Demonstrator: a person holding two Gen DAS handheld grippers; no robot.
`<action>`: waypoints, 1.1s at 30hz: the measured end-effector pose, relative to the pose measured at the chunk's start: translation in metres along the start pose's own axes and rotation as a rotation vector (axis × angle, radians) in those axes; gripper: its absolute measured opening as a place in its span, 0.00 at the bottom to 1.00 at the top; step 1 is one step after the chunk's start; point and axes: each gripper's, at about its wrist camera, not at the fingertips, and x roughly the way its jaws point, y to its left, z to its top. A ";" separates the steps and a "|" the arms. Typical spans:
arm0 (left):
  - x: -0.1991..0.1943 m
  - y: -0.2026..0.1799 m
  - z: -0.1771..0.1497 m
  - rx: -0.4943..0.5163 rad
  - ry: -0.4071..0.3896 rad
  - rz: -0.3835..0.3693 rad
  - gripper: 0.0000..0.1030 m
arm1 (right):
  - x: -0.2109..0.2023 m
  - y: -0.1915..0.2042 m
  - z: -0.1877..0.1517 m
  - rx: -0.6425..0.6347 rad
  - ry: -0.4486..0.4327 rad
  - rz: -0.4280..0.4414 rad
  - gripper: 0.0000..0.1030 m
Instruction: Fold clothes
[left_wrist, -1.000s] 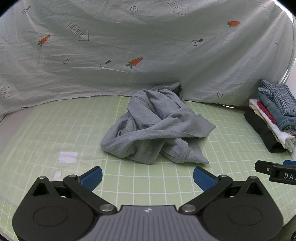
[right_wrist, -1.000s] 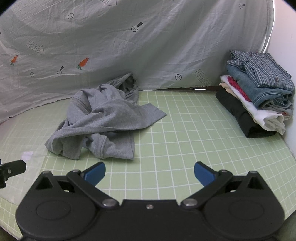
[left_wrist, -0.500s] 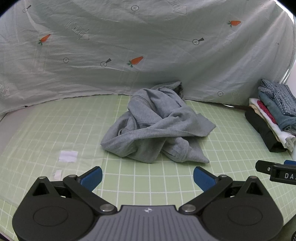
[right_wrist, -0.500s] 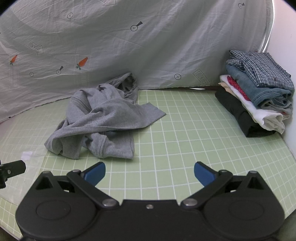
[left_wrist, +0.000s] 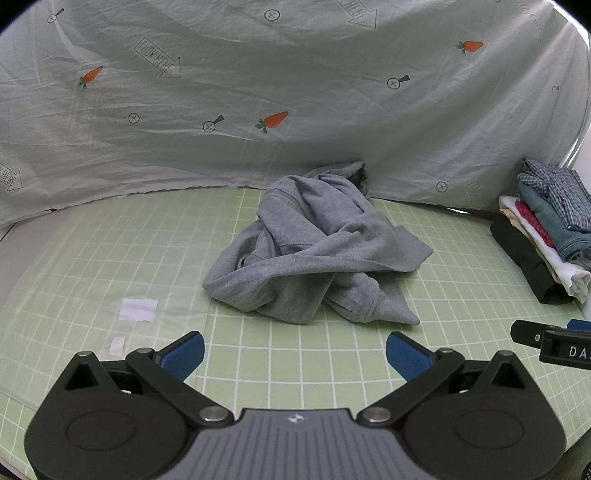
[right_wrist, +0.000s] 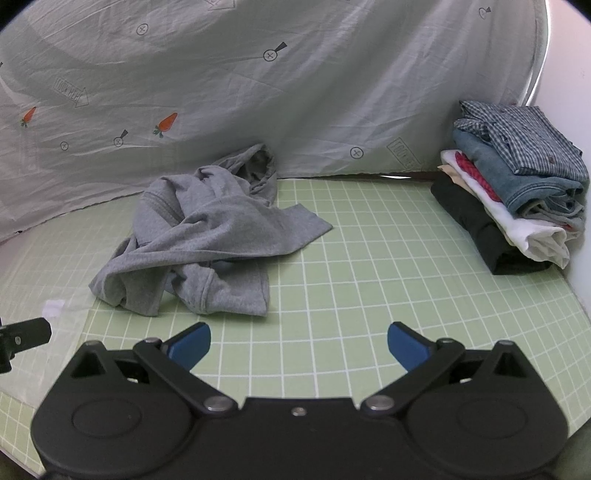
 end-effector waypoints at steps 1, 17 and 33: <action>0.000 0.000 0.000 0.000 0.001 0.000 1.00 | 0.000 0.000 0.000 0.000 0.000 0.000 1.00; 0.007 0.003 -0.001 -0.001 0.029 0.016 1.00 | 0.007 0.004 0.002 -0.003 -0.004 0.014 1.00; 0.044 0.019 0.016 -0.202 0.085 0.074 1.00 | 0.058 0.002 0.039 -0.100 -0.038 0.013 1.00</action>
